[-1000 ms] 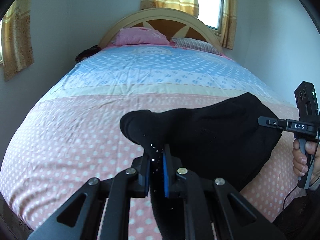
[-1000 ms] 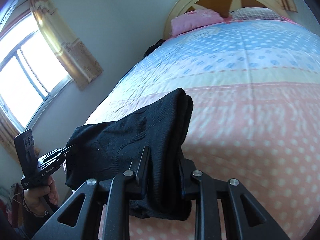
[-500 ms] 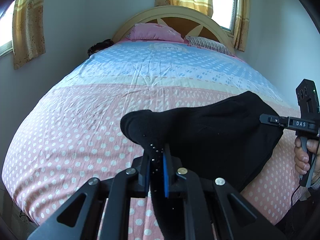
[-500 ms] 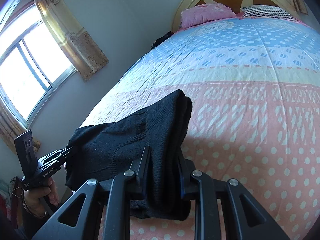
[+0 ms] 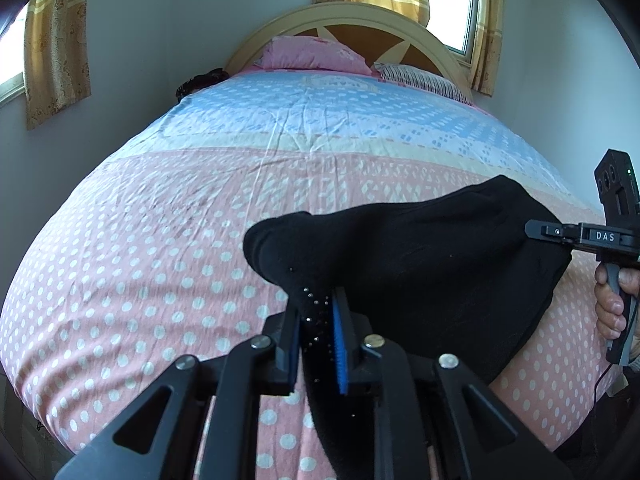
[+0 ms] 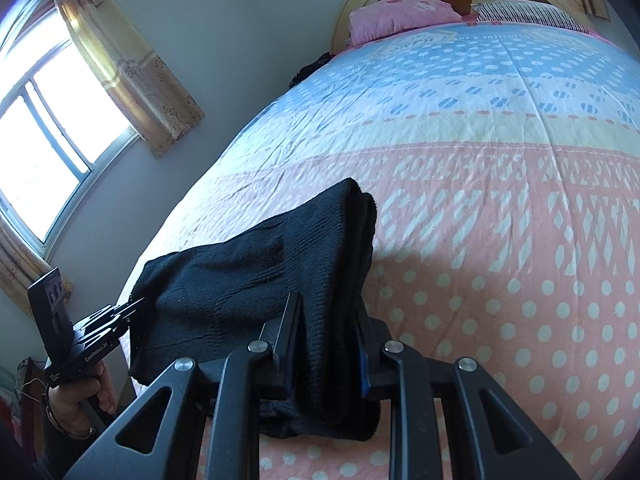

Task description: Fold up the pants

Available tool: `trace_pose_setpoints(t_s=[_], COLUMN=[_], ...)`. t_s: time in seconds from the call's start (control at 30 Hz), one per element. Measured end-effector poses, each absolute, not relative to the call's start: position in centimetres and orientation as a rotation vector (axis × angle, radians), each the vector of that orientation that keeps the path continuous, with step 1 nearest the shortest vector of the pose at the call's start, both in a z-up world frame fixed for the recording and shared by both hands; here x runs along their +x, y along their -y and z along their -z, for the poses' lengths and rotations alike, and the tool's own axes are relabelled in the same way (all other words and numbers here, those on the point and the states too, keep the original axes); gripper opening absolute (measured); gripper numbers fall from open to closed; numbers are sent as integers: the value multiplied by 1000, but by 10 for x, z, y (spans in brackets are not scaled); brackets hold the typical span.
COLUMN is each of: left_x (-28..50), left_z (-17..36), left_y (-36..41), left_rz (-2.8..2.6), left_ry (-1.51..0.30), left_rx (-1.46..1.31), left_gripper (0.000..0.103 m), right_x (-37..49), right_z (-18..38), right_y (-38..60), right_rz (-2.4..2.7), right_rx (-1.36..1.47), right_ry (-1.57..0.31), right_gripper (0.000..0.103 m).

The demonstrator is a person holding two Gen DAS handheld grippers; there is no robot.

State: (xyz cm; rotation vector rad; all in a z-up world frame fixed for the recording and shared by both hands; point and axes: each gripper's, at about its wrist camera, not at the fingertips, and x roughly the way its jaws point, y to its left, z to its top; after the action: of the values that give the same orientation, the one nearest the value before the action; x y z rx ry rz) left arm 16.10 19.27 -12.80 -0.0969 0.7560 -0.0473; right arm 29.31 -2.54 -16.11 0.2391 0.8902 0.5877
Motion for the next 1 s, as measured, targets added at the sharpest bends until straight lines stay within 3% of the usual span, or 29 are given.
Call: trace_pose_setpoints(t_s=[0.07, 0.2, 0.73, 0.83, 0.9, 1.0], left_x=[162, 161, 151, 149, 149, 146], left_z=[132, 139, 156, 157, 158, 160], left_y=[-192, -190, -200, -202, -204, -210], left_rz=[45, 23, -47, -61, -80, -106], left_ry=[-764, -770, -749, -745, -746, -747], left_rx=[-88, -70, -98, -106, -109, -122], left_gripper=[23, 41, 77, 82, 93, 101], right_x=[294, 295, 292, 292, 292, 293], right_z=[163, 168, 173, 174, 175, 172], right_y=[25, 25, 13, 14, 15, 21], right_rz=[-581, -568, -483, -460, -438, -403], right_rx=[238, 230, 92, 76, 69, 83], right_ry=[-896, -908, -903, -902, -905, -910], right_gripper=[23, 24, 33, 40, 51, 58])
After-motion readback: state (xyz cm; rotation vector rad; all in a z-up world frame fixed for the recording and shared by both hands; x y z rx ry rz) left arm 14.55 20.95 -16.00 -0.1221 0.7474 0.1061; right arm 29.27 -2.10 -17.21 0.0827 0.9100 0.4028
